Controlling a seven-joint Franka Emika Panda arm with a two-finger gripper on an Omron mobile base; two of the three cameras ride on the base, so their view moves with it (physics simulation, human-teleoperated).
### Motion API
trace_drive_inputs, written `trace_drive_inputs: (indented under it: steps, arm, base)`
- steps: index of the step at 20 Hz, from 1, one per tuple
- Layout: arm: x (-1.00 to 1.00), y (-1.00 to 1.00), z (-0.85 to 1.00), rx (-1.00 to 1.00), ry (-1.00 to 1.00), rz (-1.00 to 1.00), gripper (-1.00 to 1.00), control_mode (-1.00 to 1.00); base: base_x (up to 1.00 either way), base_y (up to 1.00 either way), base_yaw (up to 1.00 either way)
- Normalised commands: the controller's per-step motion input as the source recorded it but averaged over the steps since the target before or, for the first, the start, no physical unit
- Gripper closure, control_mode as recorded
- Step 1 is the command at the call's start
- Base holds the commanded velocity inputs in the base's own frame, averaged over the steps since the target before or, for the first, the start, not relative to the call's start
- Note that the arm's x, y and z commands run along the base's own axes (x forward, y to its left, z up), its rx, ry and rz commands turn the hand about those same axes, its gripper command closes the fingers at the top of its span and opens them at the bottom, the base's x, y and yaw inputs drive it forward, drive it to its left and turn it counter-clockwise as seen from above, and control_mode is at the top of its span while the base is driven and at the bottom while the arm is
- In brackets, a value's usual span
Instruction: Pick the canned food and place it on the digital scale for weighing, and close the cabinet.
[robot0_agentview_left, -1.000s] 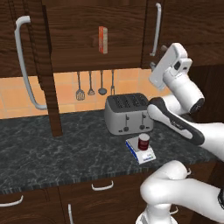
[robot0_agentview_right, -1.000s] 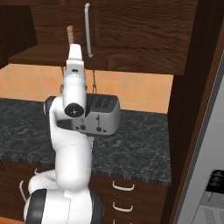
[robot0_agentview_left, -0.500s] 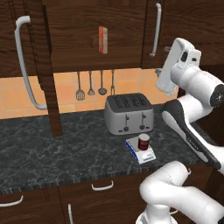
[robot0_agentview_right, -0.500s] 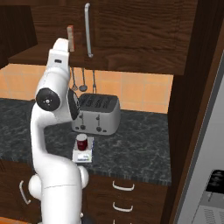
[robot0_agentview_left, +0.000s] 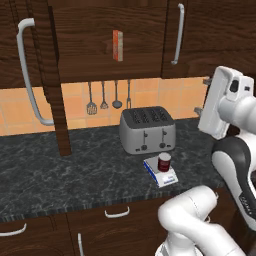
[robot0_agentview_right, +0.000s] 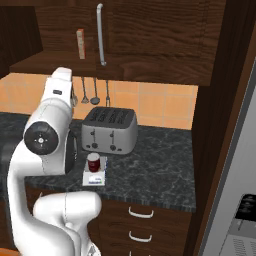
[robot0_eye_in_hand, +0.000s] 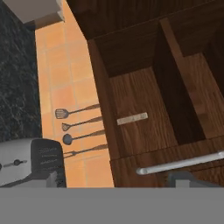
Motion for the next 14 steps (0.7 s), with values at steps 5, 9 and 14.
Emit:
trace_drive_inputs:
  steps: [5,9,14]
  arm:
    - [-0.28,0.79,-0.83,0.02,-0.04,0.00,-1.00,-1.00]
    - [-0.32,1.00,-0.59,0.03,-0.18,0.00,-1.00,-1.00]
    - [-0.60,1.00,-0.79,0.14,-0.35,0.00,-1.00,-1.00]
  base:
    - [0.00,0.00,0.00]
    - [0.00,0.00,0.00]
    - [0.00,0.00,0.00]
